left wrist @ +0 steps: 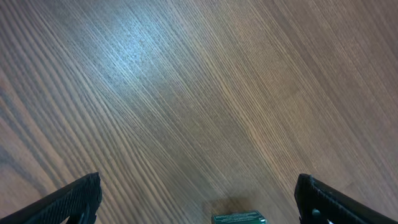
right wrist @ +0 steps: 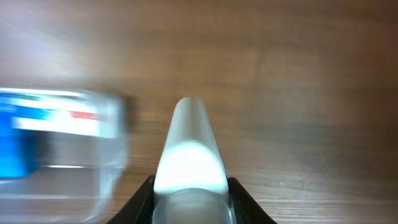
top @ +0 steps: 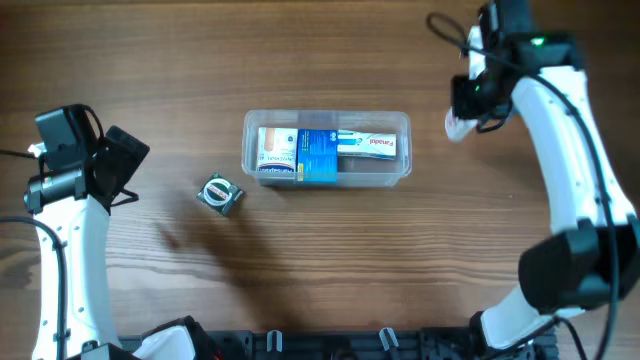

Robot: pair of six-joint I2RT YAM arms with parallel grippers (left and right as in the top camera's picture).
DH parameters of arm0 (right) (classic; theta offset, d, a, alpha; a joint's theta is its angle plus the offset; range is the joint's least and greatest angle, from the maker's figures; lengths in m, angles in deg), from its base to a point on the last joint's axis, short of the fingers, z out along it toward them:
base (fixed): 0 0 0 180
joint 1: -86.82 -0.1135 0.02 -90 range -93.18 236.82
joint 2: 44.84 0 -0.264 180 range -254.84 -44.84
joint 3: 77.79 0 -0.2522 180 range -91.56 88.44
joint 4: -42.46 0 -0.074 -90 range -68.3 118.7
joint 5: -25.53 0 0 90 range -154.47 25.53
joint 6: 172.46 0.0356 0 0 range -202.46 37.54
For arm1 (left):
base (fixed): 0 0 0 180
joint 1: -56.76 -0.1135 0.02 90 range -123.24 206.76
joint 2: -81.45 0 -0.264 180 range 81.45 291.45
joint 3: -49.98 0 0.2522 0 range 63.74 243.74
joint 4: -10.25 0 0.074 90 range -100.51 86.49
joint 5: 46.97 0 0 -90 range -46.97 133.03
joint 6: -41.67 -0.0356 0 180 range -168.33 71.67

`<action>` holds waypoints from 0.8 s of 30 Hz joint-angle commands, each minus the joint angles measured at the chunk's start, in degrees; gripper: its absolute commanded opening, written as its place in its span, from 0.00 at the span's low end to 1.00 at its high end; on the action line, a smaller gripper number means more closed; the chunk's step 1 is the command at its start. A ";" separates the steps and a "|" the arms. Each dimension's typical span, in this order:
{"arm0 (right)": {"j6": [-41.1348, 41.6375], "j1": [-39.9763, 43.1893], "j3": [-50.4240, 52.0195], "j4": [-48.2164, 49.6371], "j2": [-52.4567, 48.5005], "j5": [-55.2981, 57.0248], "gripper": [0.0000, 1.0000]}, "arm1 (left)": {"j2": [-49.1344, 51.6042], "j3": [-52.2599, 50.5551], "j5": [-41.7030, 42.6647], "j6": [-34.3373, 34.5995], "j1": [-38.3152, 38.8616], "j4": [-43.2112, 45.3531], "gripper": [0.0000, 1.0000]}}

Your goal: Pack container

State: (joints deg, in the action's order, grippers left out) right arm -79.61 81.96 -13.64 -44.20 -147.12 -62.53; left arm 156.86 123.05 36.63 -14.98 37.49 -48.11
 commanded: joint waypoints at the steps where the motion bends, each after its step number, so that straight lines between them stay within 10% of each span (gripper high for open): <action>1: 4.55 -2.14 -2.75 -1.11 4.24 -8.39 0.08 | -0.79 -0.09 -0.74 0.55 -0.42 0.15 1.00; 24: 18.29 -21.40 9.49 9.38 4.24 0.22 0.10 | -0.79 -0.09 -0.74 0.55 -0.42 0.15 1.00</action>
State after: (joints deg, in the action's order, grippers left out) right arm -64.59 60.97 -7.82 -37.78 -143.08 -64.63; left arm 156.86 123.05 36.63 -14.98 37.49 -48.09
